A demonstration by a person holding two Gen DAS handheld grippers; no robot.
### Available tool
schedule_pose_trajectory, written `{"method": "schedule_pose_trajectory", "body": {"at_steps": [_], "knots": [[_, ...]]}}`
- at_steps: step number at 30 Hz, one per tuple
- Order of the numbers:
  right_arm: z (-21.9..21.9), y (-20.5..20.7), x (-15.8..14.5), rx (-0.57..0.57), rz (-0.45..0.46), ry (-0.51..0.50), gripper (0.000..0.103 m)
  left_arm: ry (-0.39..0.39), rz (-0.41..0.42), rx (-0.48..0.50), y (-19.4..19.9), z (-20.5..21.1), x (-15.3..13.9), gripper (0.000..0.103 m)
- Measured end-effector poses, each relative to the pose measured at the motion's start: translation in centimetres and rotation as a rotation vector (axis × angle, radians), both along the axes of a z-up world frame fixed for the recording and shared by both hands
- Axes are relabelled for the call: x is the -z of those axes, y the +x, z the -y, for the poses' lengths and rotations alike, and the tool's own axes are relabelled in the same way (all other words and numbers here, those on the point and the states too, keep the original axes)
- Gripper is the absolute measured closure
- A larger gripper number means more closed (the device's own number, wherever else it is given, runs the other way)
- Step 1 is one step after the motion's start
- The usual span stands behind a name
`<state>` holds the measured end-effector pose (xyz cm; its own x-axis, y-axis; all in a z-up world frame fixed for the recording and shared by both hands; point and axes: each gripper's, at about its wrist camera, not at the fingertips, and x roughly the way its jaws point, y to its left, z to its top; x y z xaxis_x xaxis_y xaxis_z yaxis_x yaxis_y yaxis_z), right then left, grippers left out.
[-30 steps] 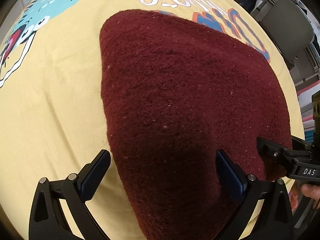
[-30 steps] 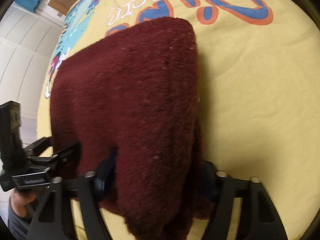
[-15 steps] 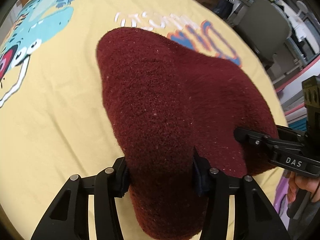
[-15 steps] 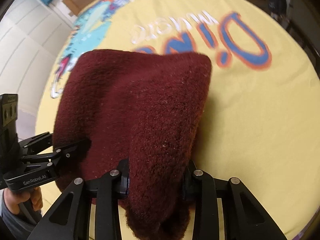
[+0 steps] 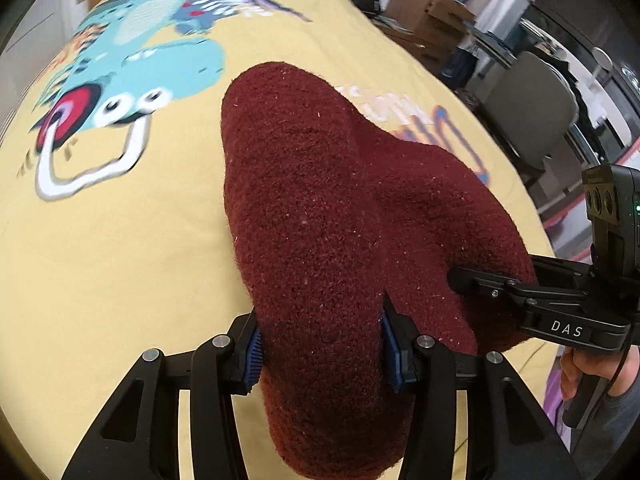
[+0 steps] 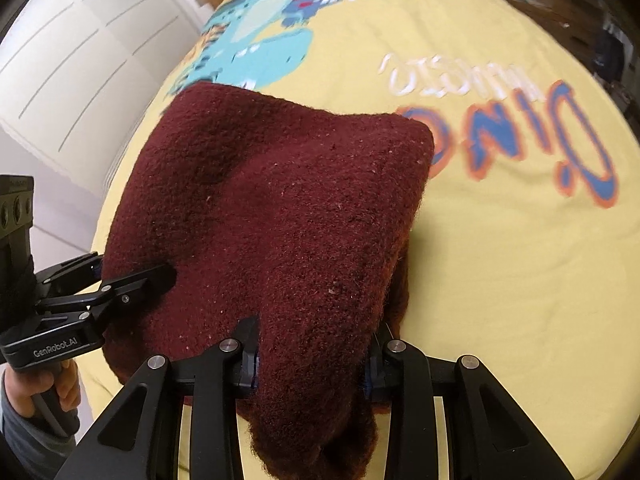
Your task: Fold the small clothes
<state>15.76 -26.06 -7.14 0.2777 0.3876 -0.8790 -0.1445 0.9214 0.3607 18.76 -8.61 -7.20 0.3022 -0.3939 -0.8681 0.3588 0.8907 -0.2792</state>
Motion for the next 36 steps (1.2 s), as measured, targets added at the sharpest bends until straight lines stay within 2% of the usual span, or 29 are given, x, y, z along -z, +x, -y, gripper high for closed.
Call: {"method": "schedule_pose_trajectory", "body": {"at_steps": [4,8,11,15,18,19,23,28,32,36], "knots": [[-1.8,-1.0,3.3,-0.002,-0.041,-0.027,0.066,0.005,-0.063,-0.044,-1.5,-4.0,2.4,0.060],[-1.7,-1.0,4.4,0.016,-0.052,-0.030,0.056,0.016,-0.097,-0.074,-2.2,-5.1,5.6,0.056],[-1.5,-0.7,4.4,0.032,-0.060,-0.047,0.047,0.017,-0.095,-0.096,-2.5,-6.5,5.7,0.046],[-1.2,-0.1,4.1,0.043,-0.040,-0.104,0.025,0.041,-0.113,-0.115,-2.2,-6.7,5.8,0.037],[-0.6,-0.5,3.3,0.050,-0.016,-0.130,0.022,0.033,-0.142,-0.152,-2.4,-7.3,5.4,0.035],[-0.4,-0.6,3.0,0.052,-0.006,-0.141,0.021,0.032,-0.151,-0.162,-2.3,-7.6,5.1,0.032],[0.3,-1.2,1.9,0.040,0.028,-0.171,0.016,0.086,-0.145,-0.174,-2.7,-7.9,3.7,0.003],[1.4,-1.8,2.4,0.047,0.043,-0.212,0.003,0.135,-0.104,-0.169,-3.6,-7.8,2.6,0.001],[3.1,-1.9,4.1,0.074,0.030,-0.216,0.001,0.173,-0.120,-0.163,-3.3,-7.7,3.9,0.001],[4.2,-2.3,6.1,0.087,0.038,-0.185,0.001,0.154,-0.129,-0.163,-3.5,-8.3,5.9,0.001]]}}
